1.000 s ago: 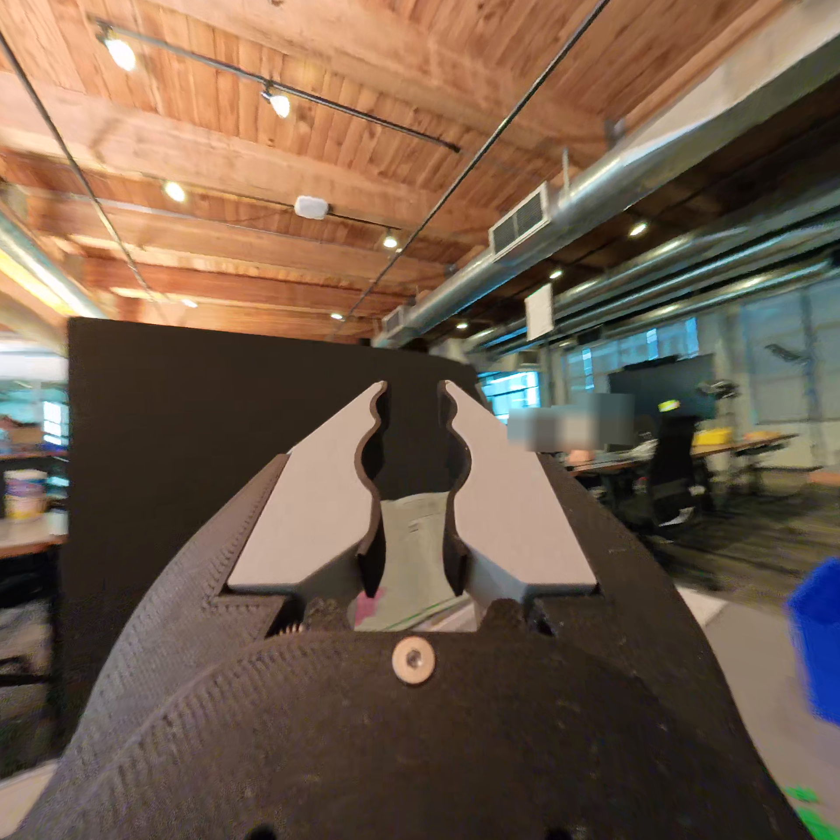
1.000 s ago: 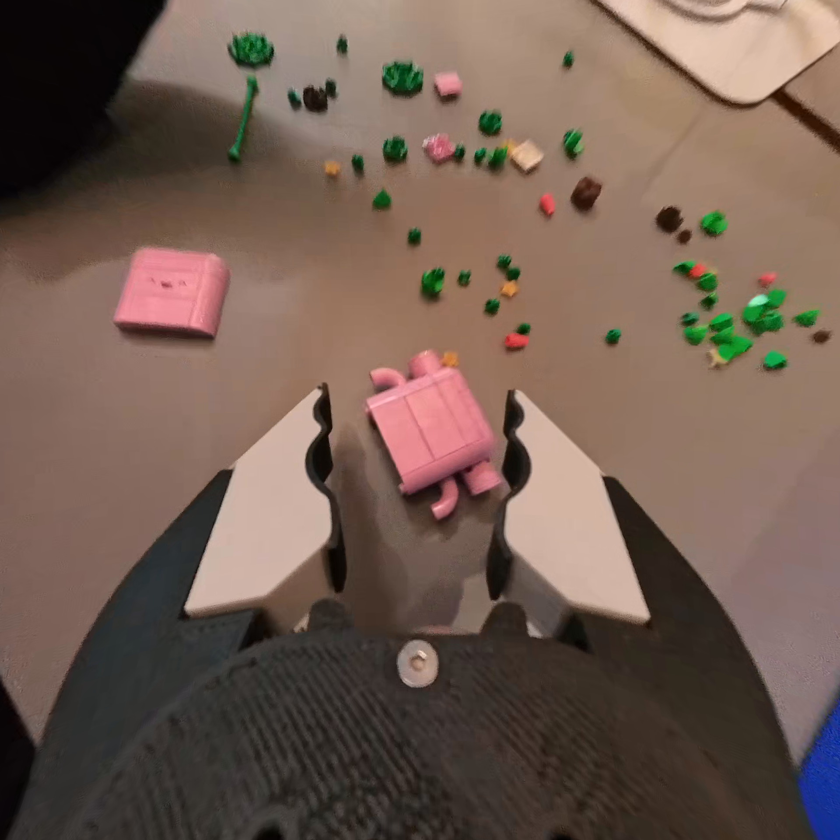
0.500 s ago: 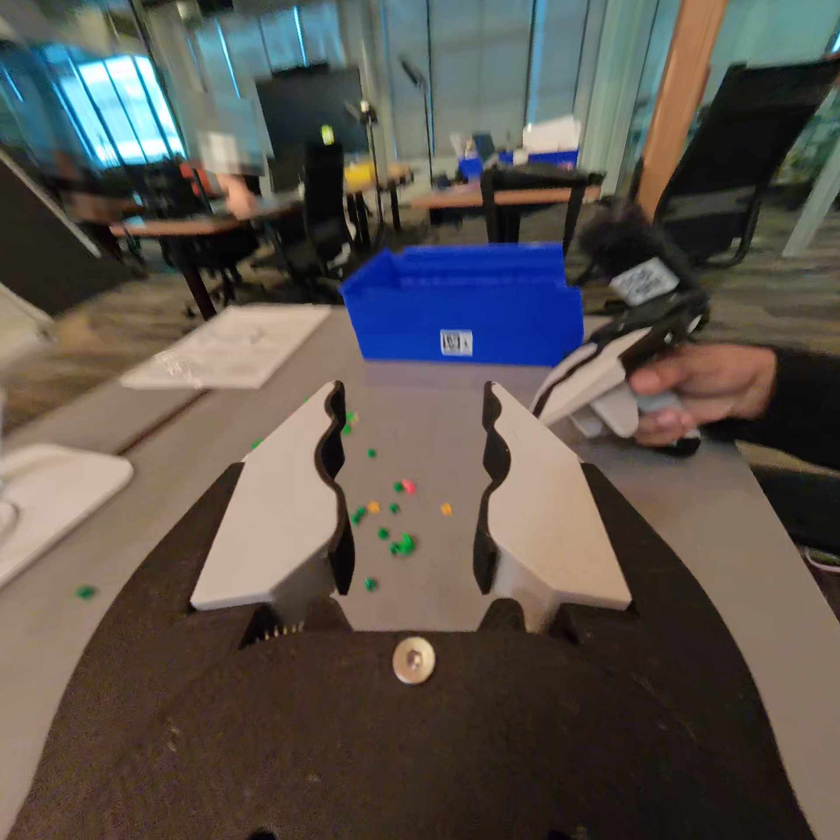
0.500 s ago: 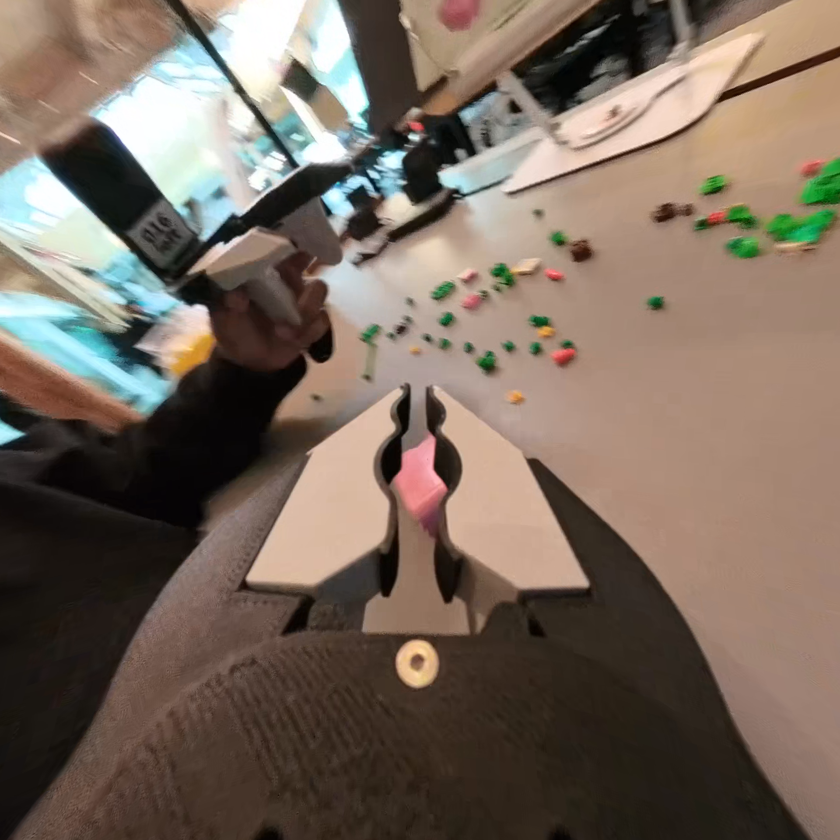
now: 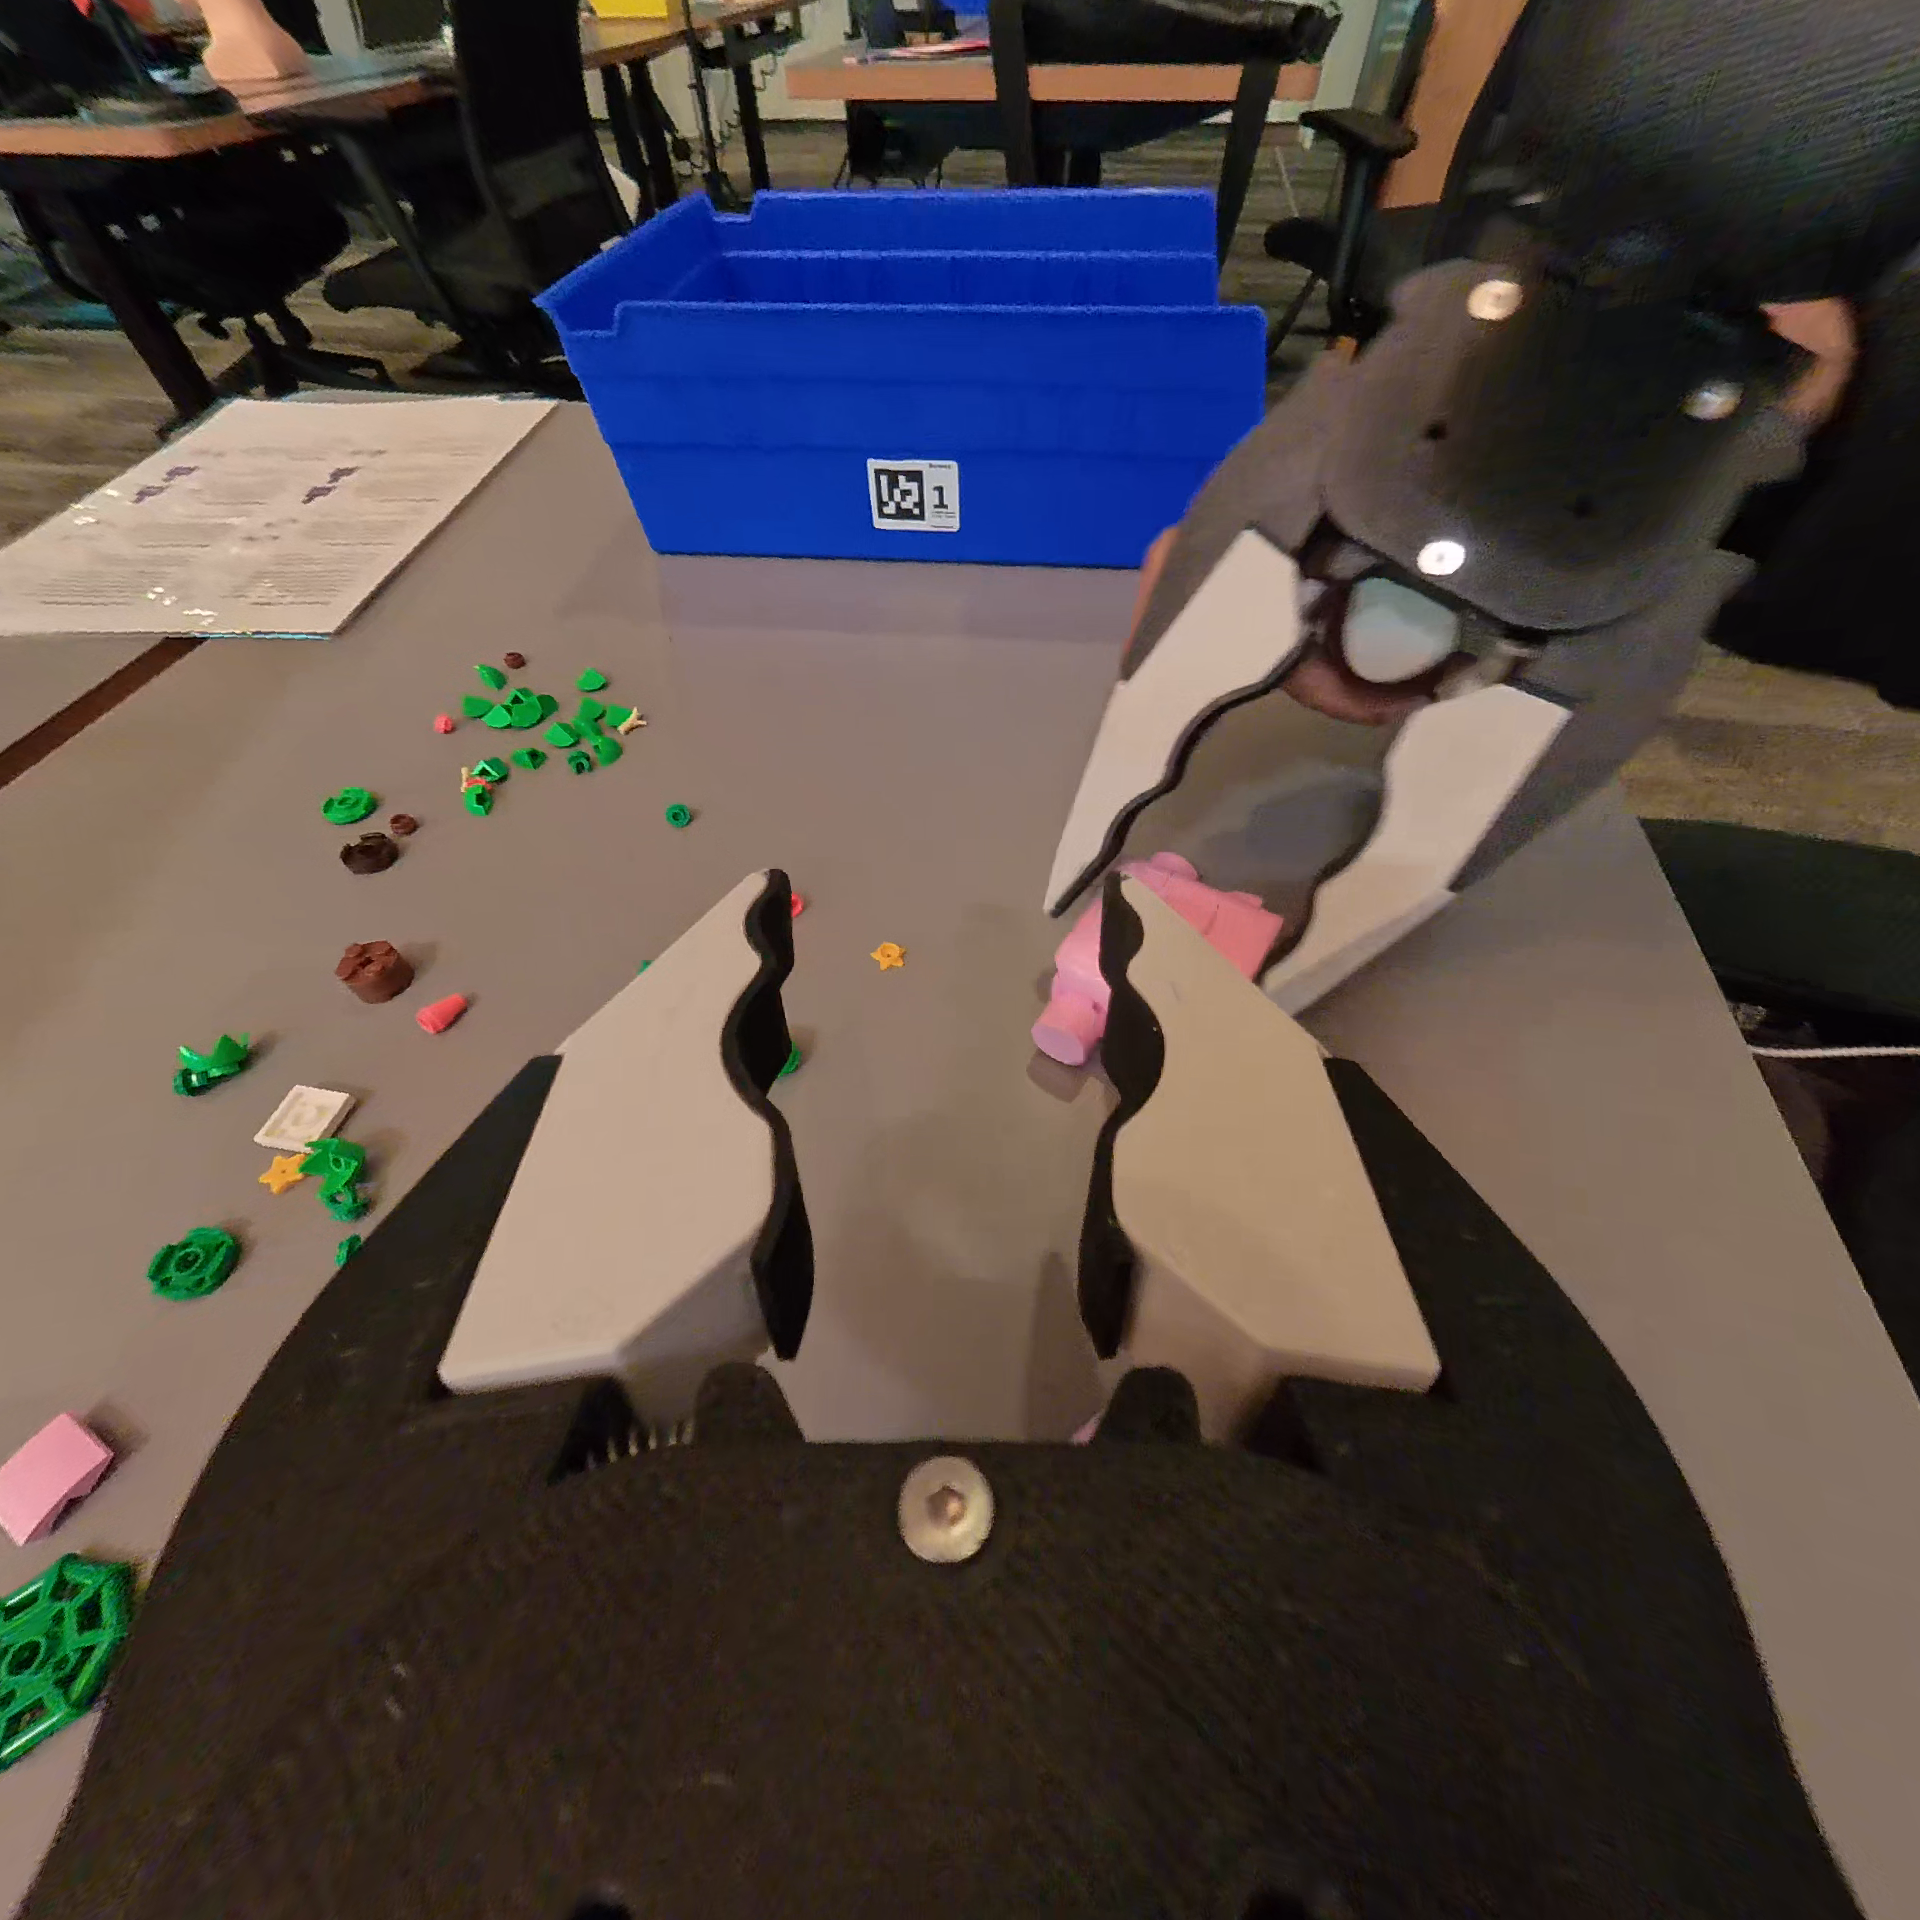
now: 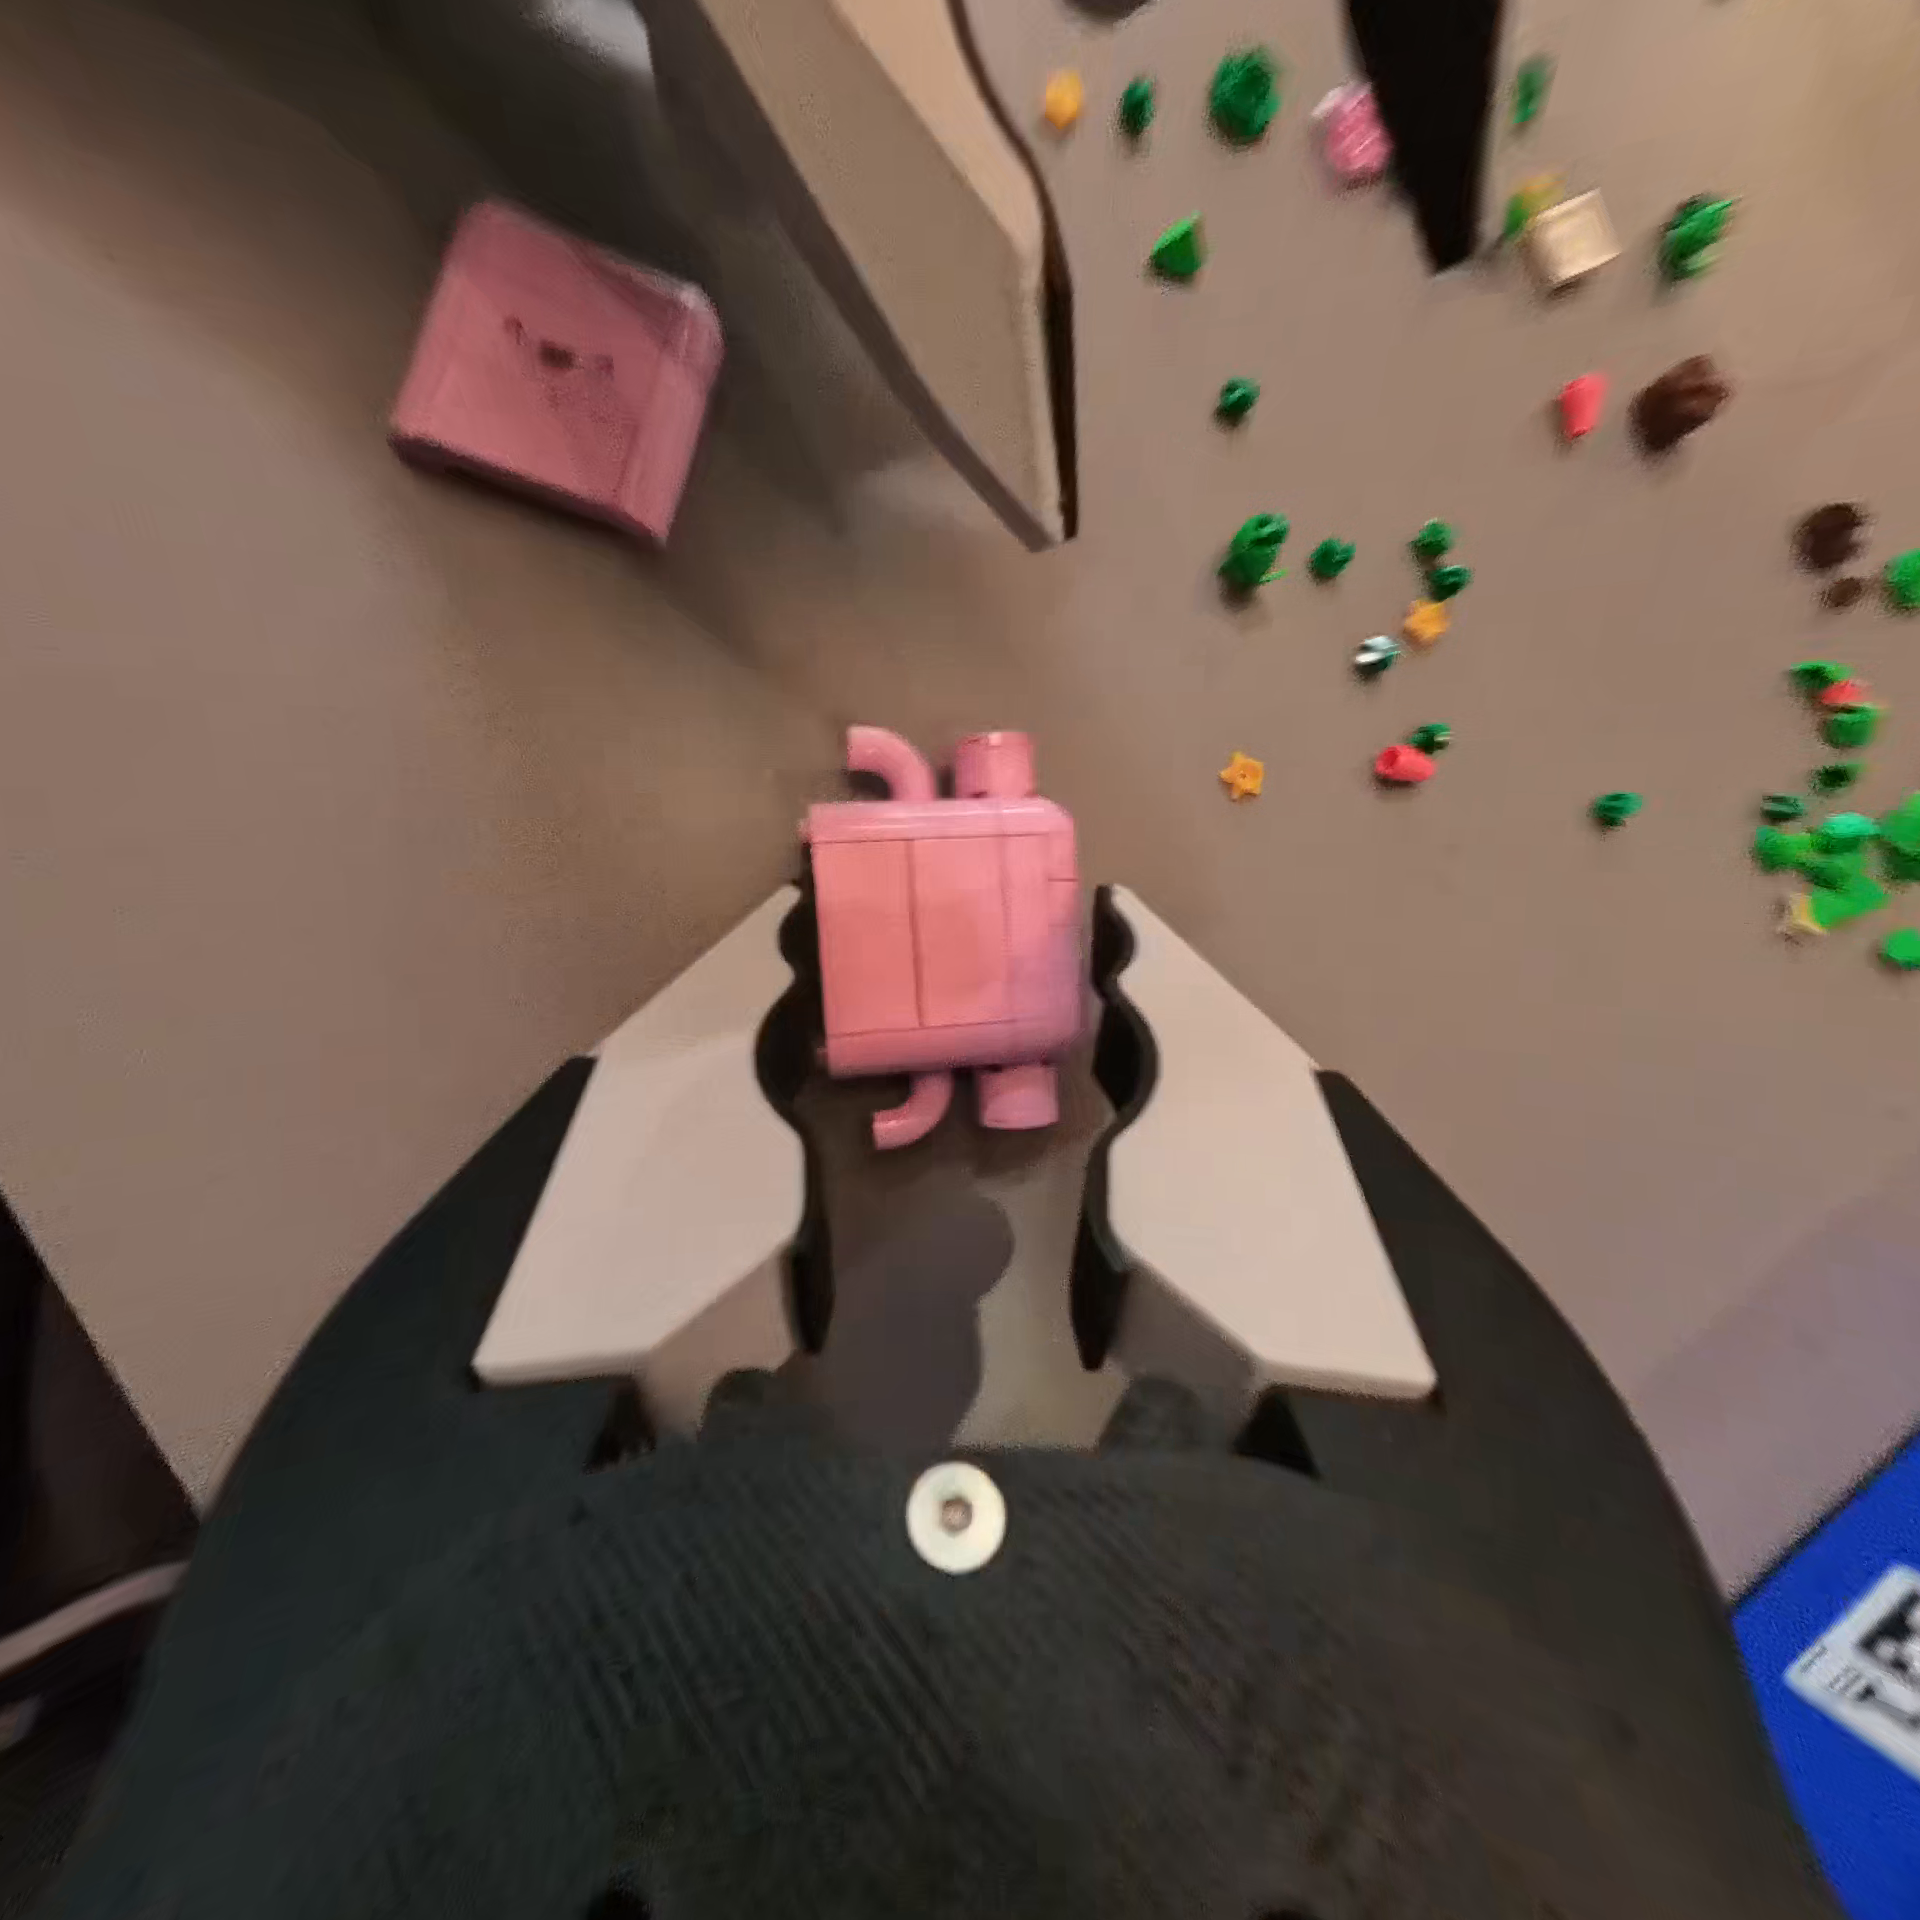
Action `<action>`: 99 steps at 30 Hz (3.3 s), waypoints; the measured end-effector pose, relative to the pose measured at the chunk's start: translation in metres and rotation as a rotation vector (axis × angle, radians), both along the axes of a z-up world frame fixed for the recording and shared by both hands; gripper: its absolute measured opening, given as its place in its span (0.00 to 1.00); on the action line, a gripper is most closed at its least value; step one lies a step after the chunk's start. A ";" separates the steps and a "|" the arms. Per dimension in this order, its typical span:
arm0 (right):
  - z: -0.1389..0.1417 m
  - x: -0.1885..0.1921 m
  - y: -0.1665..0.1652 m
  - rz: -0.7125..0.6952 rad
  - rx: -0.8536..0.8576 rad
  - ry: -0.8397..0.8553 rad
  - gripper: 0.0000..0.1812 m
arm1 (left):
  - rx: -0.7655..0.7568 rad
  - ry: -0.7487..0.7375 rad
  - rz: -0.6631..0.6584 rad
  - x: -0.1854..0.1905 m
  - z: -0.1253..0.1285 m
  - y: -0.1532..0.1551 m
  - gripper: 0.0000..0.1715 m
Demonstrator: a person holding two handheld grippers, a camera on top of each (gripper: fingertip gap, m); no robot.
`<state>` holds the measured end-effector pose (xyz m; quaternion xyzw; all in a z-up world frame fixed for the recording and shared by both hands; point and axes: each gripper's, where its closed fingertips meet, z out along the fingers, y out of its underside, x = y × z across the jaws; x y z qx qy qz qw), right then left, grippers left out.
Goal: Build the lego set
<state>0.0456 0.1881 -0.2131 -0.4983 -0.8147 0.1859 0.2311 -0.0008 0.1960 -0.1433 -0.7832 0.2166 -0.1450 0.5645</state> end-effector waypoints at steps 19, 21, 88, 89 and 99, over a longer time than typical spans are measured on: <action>0.171 -0.018 -0.017 -0.165 -1.718 0.907 0.28 | 0.106 -0.493 -0.210 0.037 0.057 -0.027 0.42; 0.162 -0.024 -0.022 -0.207 -1.751 0.870 0.27 | 0.143 -0.473 -0.216 0.040 0.061 -0.031 0.44; 0.002 -0.061 -0.092 -0.306 -0.149 0.107 0.41 | -0.093 -0.111 -0.028 -0.060 0.004 -0.082 0.30; 0.003 -0.063 -0.094 -0.305 -0.176 0.093 0.40 | -0.082 -0.132 -0.026 -0.061 0.008 -0.082 0.29; -0.006 -0.066 -0.102 -0.243 -0.100 -0.063 0.34 | -0.028 -0.202 -0.001 -0.067 0.022 -0.080 0.27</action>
